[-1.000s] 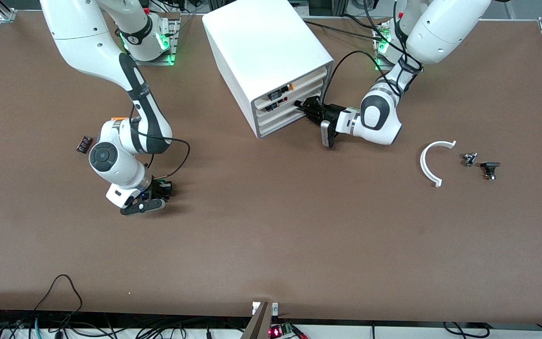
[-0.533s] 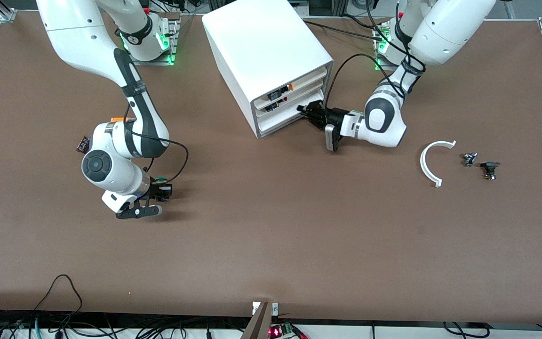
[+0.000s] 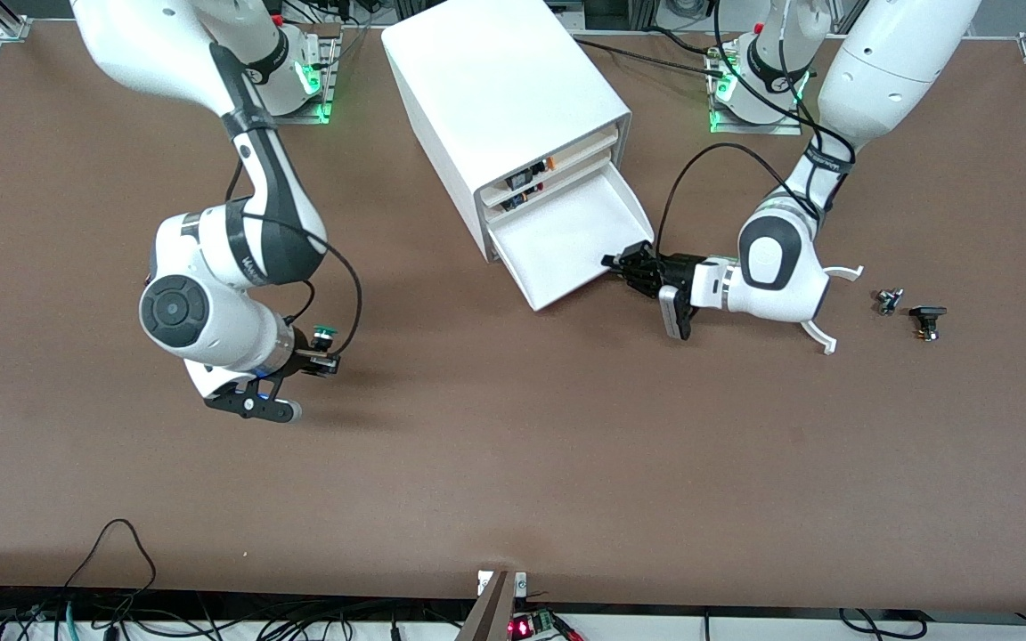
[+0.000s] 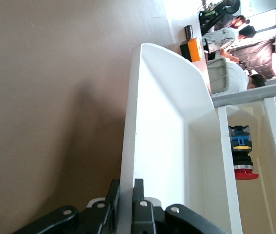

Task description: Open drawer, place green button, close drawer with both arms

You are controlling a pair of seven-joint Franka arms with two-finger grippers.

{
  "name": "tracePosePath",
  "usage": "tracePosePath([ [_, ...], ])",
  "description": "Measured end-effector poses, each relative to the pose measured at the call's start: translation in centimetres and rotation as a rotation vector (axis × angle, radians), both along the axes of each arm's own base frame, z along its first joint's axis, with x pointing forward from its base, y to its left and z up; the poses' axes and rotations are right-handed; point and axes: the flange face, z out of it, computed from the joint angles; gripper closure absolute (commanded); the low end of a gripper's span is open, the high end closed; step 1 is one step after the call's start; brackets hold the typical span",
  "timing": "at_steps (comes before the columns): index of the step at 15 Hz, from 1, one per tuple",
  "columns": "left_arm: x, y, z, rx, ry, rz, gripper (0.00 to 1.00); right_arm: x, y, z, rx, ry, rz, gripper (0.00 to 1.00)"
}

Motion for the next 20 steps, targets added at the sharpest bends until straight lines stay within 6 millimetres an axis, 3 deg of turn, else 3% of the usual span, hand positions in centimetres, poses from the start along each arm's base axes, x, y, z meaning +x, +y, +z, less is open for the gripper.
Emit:
tracePosePath([
  [1,0.7,0.2,0.2,0.004,0.004,-0.004,0.40,-0.4,1.8,1.0,-0.011,-0.010,-0.028,1.00],
  [2,1.2,0.5,0.3,0.005,0.010,-0.007,0.00,-0.8,3.6,1.8,-0.023,-0.024,-0.055,1.00],
  [7,2.5,2.0,0.4,-0.011,0.042,-0.015,0.00,-3.0,10.9,5.3,-0.011,-0.086,-0.186,1.00],
  [11,3.7,3.0,2.9,0.037,0.093,-0.044,0.00,-5.1,16.0,8.1,0.027,-0.126,-0.298,1.00],
  [15,7.2,4.2,11.1,0.252,0.181,-0.134,0.00,-7.8,20.4,8.9,0.047,-0.134,-0.392,1.00],
  [17,8.9,5.4,15.6,0.391,0.212,-0.137,0.00,-9.3,23.1,8.0,0.047,-0.150,-0.438,1.00],
  [20,10.2,6.9,20.5,0.580,0.255,-0.118,0.00,-11.5,27.5,5.3,0.041,-0.165,-0.504,1.00],
])
